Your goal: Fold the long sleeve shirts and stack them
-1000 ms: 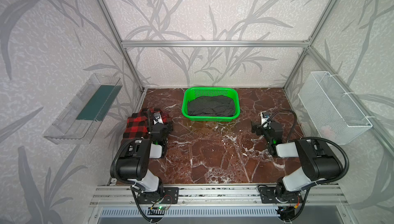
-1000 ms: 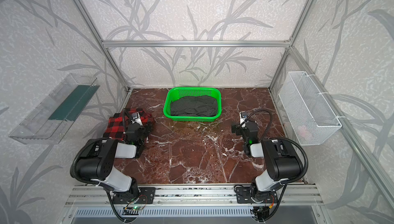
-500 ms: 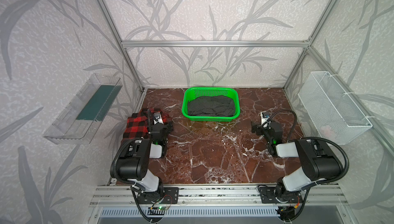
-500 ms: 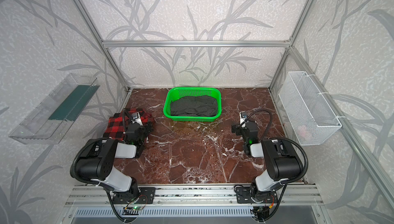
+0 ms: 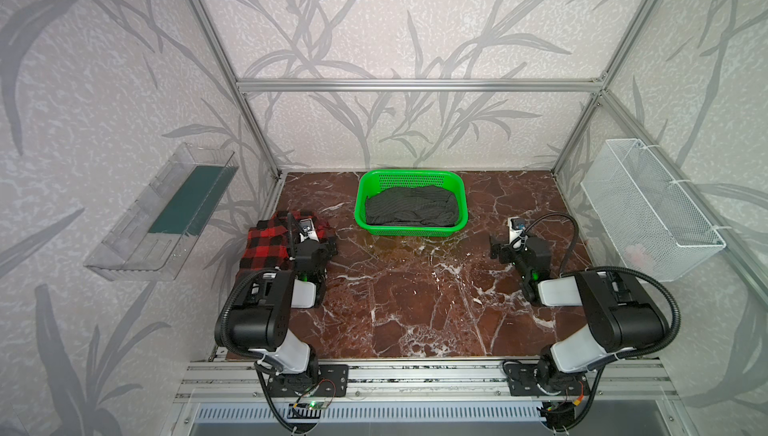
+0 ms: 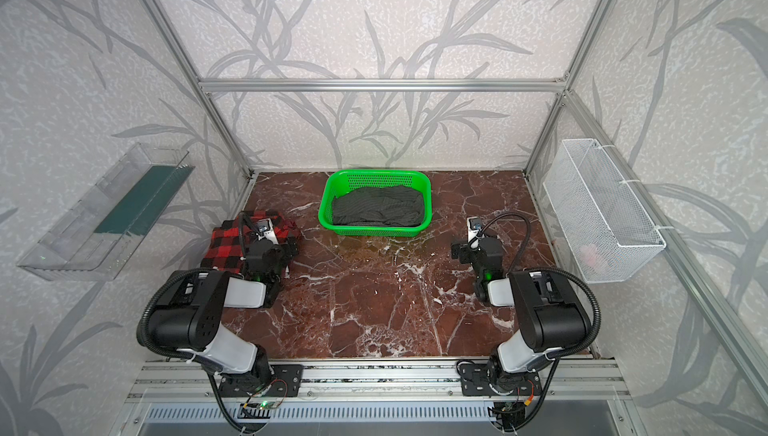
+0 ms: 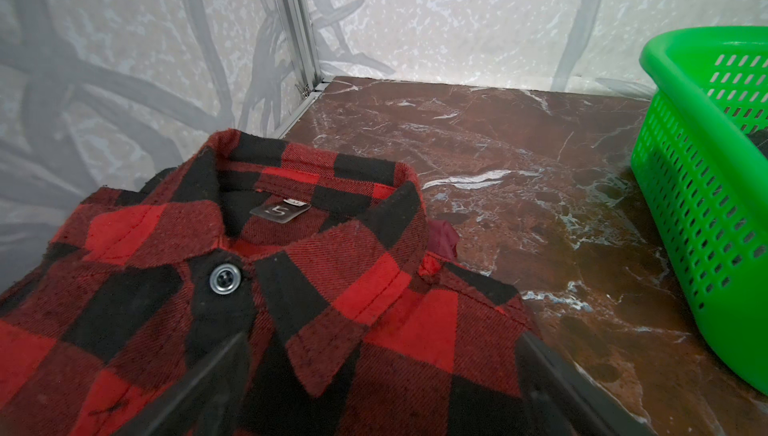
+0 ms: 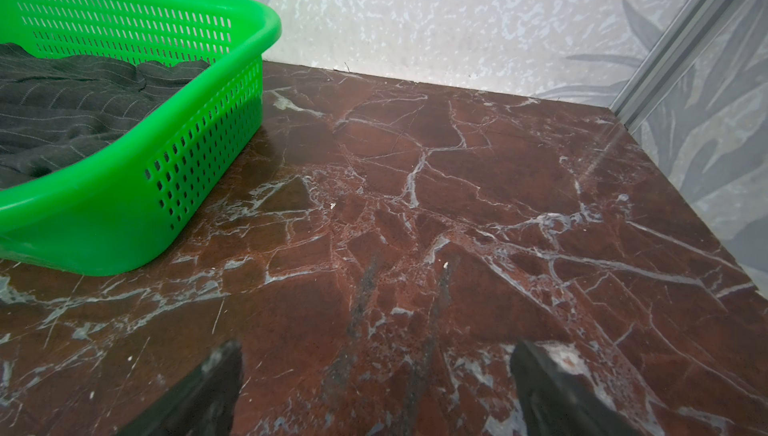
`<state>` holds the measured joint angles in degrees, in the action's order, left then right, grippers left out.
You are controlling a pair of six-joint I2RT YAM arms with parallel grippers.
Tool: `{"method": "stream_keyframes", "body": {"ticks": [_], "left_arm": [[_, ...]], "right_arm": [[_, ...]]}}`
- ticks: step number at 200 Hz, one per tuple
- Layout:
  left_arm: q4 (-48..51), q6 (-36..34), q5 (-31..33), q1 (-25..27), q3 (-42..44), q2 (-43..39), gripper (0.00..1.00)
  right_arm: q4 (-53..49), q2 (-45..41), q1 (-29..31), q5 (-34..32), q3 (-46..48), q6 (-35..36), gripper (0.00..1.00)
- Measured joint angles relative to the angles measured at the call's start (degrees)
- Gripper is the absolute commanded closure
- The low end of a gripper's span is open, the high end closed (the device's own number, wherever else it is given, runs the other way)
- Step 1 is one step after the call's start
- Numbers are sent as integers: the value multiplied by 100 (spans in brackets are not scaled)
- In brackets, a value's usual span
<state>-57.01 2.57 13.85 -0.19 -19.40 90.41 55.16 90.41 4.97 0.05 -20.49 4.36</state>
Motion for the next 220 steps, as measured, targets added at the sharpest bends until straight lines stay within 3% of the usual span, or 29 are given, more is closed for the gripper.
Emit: {"method": "stream_keyframes", "body": {"ticks": [40, 69, 93, 112, 141, 175, 197, 220], "left_arm": [[2, 0, -2, -2, 0, 0, 1], [85, -17, -22, 20, -2, -63, 1], [1318, -92, -17, 101, -396, -686, 1], [2461, 387, 328, 146, -1333, -1141, 1], [4192, 1738, 621, 44, -2837, -1912, 1], [5206, 2557, -496, -332, -3421, -2437, 1], [5842, 2712, -1202, -59, -3777, -1998, 1], [6537, 2667, -1377, 601, -4345, -1261, 1]], "right_arm": [[-114, -52, 109, -280, -15, 11, 1], [-1646, -1217, 737, -938, -533, 129, 1], [-2184, -2518, 968, -750, -1209, -208, 1], [-2400, -3161, 960, -756, -1749, -1134, 1], [-2723, -3136, 881, 326, -2494, -2430, 1], [-4271, -2332, 662, 1897, -4026, -3097, 1], [-4839, -2061, 671, 2090, -4242, -3206, 1], [-5517, -2033, 758, 1803, -4168, -3211, 1]]}}
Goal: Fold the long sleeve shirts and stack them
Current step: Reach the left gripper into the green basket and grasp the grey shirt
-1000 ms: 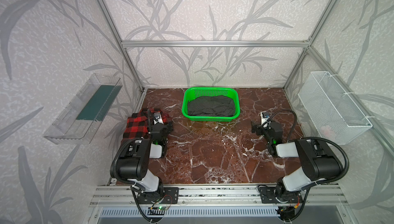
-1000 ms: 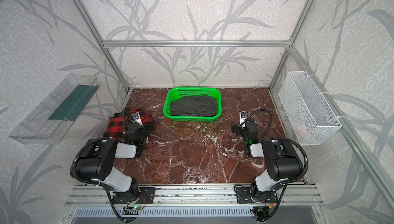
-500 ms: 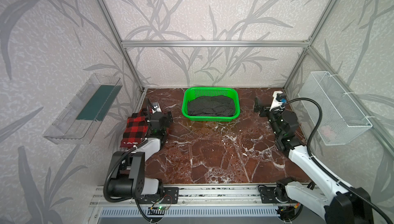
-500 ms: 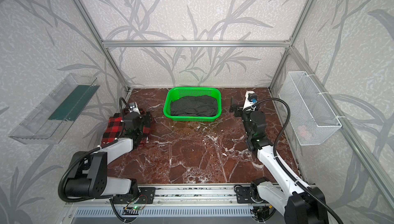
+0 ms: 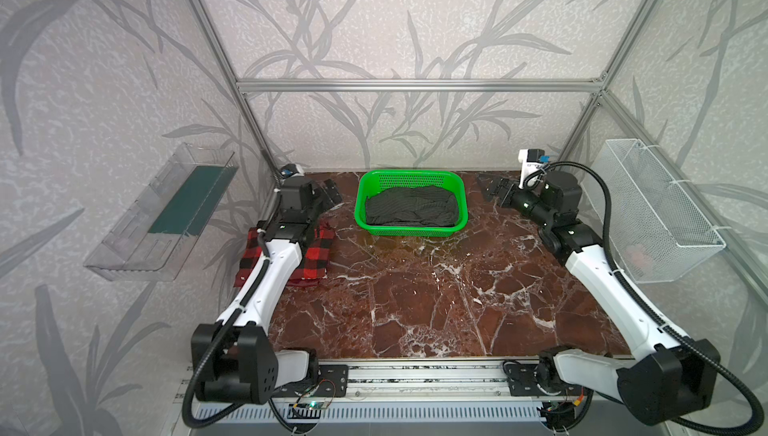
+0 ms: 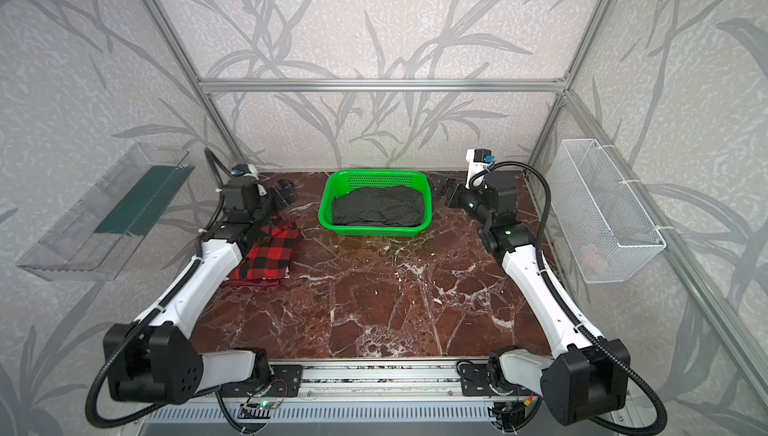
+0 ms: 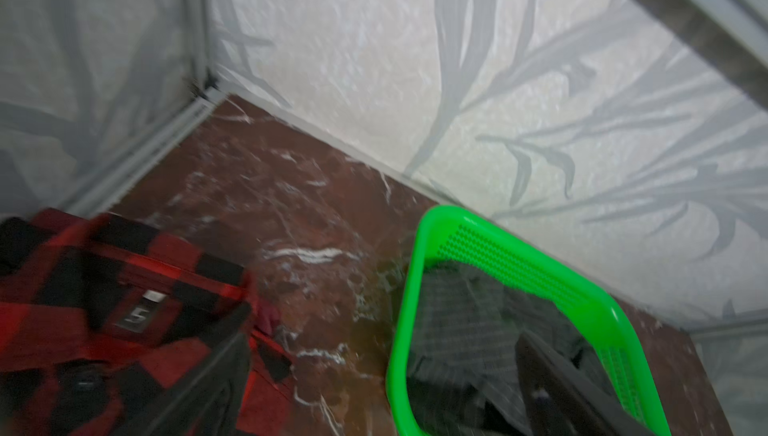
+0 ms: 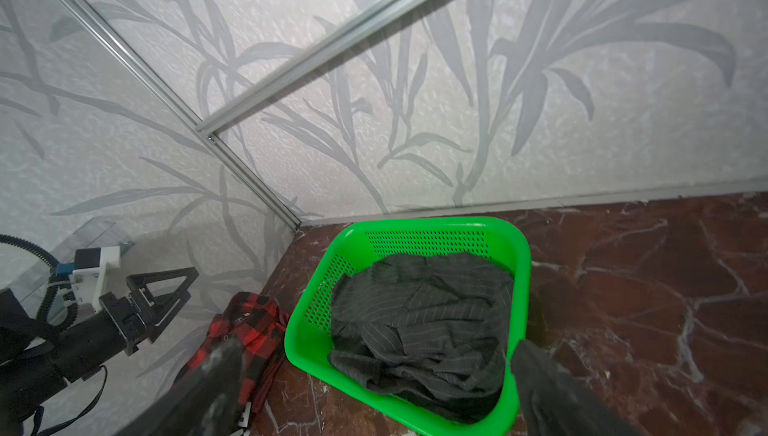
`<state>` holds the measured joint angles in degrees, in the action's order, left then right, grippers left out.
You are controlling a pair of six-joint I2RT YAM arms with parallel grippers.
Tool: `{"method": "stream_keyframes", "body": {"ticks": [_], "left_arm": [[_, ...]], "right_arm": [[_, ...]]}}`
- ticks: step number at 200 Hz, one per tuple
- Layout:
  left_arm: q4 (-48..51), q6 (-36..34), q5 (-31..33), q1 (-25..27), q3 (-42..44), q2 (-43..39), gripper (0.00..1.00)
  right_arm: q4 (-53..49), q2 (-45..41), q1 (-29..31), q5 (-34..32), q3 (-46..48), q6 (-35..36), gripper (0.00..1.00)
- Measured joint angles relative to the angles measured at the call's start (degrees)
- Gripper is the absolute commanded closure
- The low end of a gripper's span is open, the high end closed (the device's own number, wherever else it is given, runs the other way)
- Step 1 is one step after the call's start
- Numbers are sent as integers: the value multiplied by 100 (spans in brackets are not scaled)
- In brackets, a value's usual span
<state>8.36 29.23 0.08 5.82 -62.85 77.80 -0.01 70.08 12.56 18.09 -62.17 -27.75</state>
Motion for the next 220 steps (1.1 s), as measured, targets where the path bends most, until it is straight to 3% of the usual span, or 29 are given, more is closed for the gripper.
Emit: {"method": "stream_keyframes", "body": {"ticks": [39, 79, 105, 173, 189, 220], "left_arm": [[1082, -380, 380, 1414, -1366, 1311, 1], [2090, -675, 986, 2293, -3132, 2962, 1], [2653, -723, 1084, 2511, -3860, 3838, 1], [3803, -719, 1056, 2481, -5451, 5626, 2], [3936, -719, 1025, 2481, -5700, 5853, 15], [4107, -715, 894, 2483, -5995, 6050, 66]], "right_arm": [[-1088, 216, 31, -278, -273, 138, 1], [-1714, 262, 55, -372, -291, 297, 1], [-1952, 122, 146, -415, -243, 385, 1], [-2190, -800, 337, -459, -111, 542, 1], [-2190, -839, 341, -457, -63, 551, 1], [-2227, -745, 341, -457, 105, 529, 1]]}}
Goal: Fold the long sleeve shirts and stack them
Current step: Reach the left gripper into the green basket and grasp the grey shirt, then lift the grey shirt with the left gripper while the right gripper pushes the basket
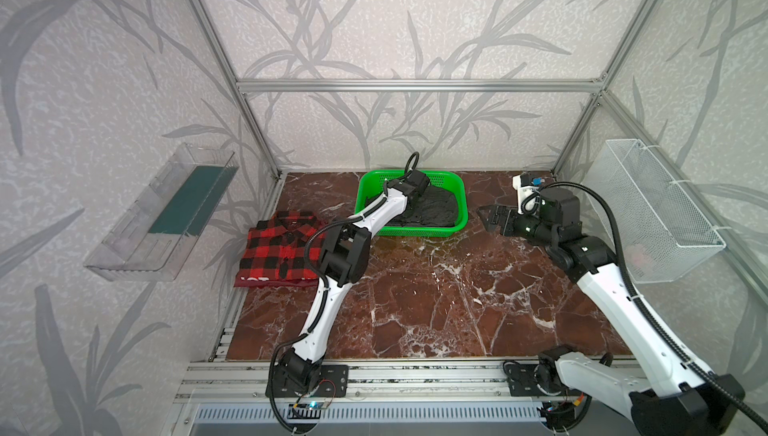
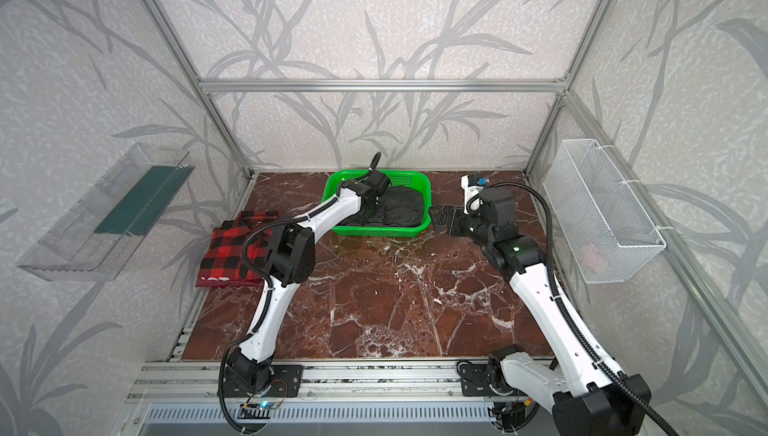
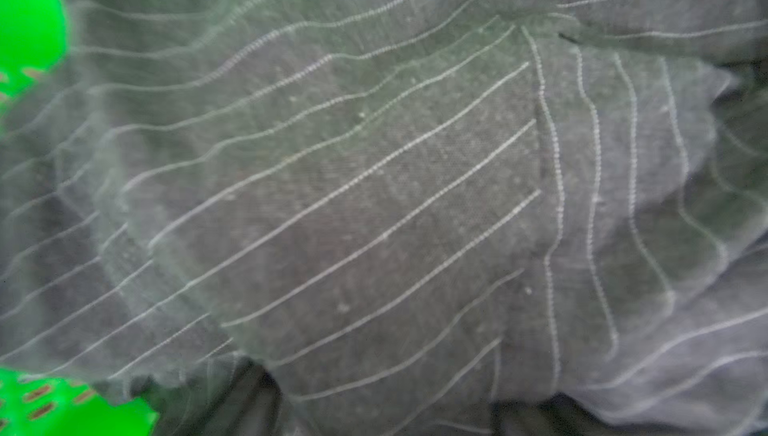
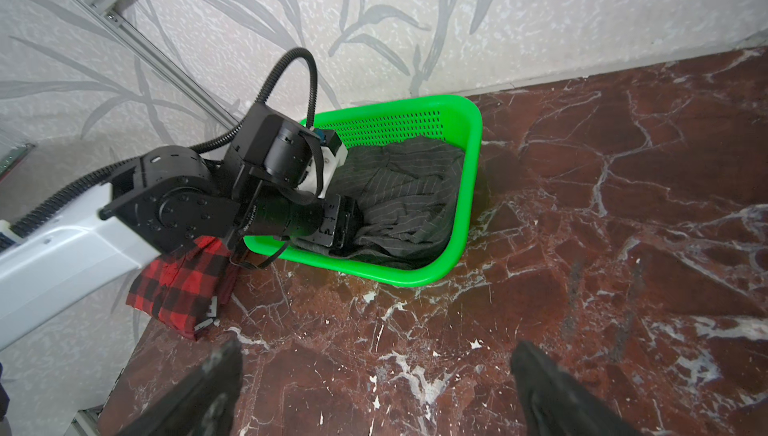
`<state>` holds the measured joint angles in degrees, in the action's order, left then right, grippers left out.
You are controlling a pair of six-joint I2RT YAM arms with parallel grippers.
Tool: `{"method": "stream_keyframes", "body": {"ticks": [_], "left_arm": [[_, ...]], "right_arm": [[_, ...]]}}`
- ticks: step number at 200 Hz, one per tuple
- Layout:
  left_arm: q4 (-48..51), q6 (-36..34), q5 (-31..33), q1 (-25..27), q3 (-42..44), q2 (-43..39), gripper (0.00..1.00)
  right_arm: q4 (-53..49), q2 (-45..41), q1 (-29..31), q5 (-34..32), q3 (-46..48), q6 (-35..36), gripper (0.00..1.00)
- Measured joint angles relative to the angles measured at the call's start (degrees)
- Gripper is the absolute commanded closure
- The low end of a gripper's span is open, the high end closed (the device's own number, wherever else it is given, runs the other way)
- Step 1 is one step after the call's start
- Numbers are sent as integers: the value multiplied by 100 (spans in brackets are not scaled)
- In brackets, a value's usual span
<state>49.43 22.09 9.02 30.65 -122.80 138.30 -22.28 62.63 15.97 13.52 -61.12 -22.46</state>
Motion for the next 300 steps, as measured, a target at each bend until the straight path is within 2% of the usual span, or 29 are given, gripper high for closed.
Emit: {"method": "stream_keyframes", "body": {"ticks": [9, 18, 73, 98, 120, 169, 205, 231, 252, 272, 300], "left_arm": [[48, 13, -24, 0, -103, 13, 81], [127, -2, -46, 0, -251, 15, 100], [684, -125, 107, -2, -1871, -144, 100], [835, -197, 223, -2, -2374, -702, 100], [876, -225, 382, -2, -2712, -1596, 100], [345, -214, 411, 2, -2671, -4404, 100], [-42, -98, 48, 96, -2498, -5772, 100], [-22, 0, -153, 116, -1989, -6384, 100], [197, 22, -223, 118, -1530, -6564, 100], [459, 22, -289, 118, -1069, -6655, 100], [765, -4, -297, 120, -483, -6736, 100]], "right_arm": [[-4, 57, 0, -2, 28, -11, 1], [-33, 129, 0, -9, 35, -24, 1], [-31, 758, -4, -168, 35, -166, 0], [52, 1141, -101, -197, 35, -341, 4], [199, 1554, -249, -216, 11, -518, 8], [522, 2747, -328, -162, -514, -833, 16], [754, 3464, -317, -144, -953, -1012, 21], [809, 4166, -317, -142, -1438, -1115, 26], [809, 4583, -289, -179, -1624, -1191, 31], [798, 4752, -273, -260, -1626, -1329, 42], [885, 4878, -247, -317, -1622, -1550, 64]]}}
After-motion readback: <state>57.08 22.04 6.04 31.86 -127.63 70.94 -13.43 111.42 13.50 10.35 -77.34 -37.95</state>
